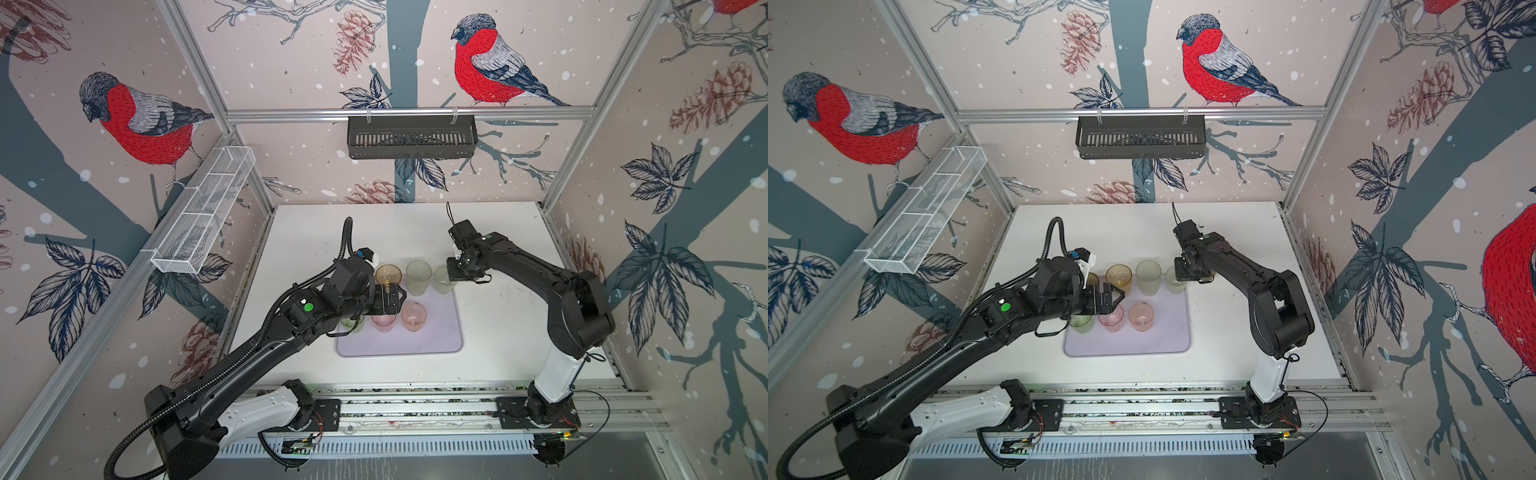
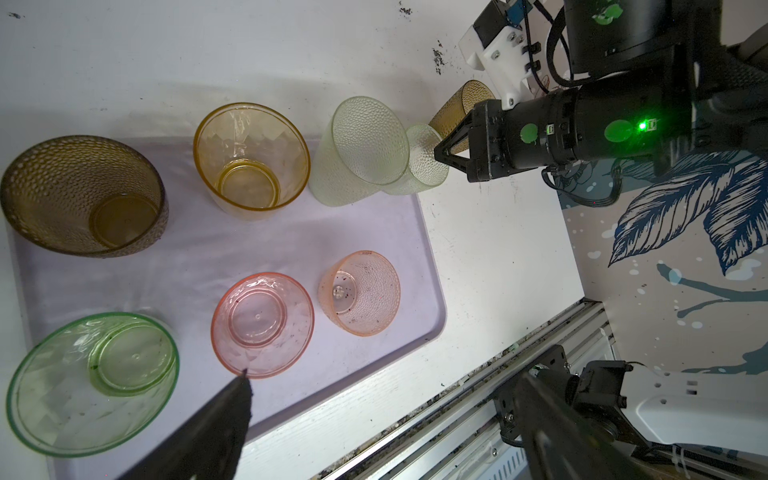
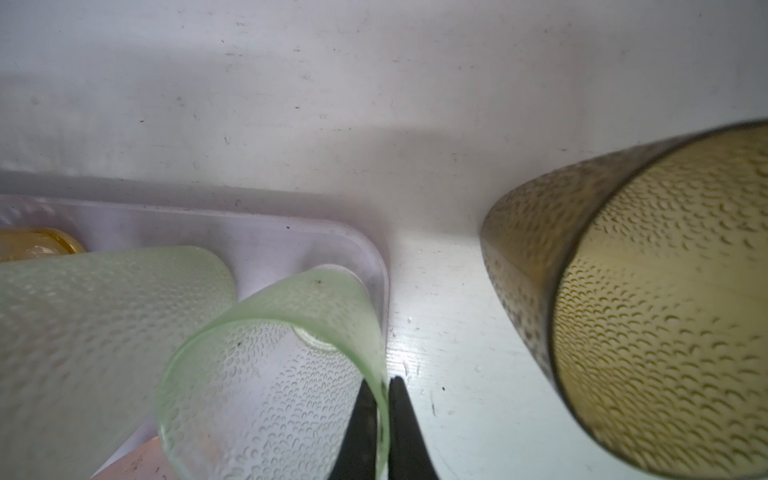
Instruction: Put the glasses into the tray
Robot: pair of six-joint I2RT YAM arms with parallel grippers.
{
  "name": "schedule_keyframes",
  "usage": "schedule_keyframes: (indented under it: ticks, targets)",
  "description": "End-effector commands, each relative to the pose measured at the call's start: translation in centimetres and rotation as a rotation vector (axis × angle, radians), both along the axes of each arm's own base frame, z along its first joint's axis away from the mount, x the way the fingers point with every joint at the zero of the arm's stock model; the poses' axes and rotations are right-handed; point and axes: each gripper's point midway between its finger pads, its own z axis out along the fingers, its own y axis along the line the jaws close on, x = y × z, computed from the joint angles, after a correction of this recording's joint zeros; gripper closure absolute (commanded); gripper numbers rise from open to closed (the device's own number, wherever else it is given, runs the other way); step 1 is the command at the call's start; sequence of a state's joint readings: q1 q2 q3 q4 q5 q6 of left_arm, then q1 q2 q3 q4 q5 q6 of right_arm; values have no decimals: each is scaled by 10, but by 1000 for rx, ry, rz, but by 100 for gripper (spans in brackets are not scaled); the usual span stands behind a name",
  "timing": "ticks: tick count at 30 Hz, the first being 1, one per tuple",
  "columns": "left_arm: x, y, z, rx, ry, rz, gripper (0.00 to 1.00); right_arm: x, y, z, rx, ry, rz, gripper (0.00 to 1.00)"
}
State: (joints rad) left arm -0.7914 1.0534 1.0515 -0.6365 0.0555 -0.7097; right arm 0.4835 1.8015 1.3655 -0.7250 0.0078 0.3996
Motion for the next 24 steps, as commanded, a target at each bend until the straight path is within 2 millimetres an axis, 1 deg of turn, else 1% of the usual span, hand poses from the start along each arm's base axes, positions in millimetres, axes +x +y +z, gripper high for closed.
schedule_keyframes:
  ticks: [1,17,24]
  targets:
    - [2,-1,2,-11,-6,10,2,0,2,-1,5,1,-2,98]
    - [0,4,6,-13,-14,23,2,0,5,-3,3,3,4,94]
    - [-1,5,7,-17,-12,28,2,-1,4,-3,-8,0,5,92]
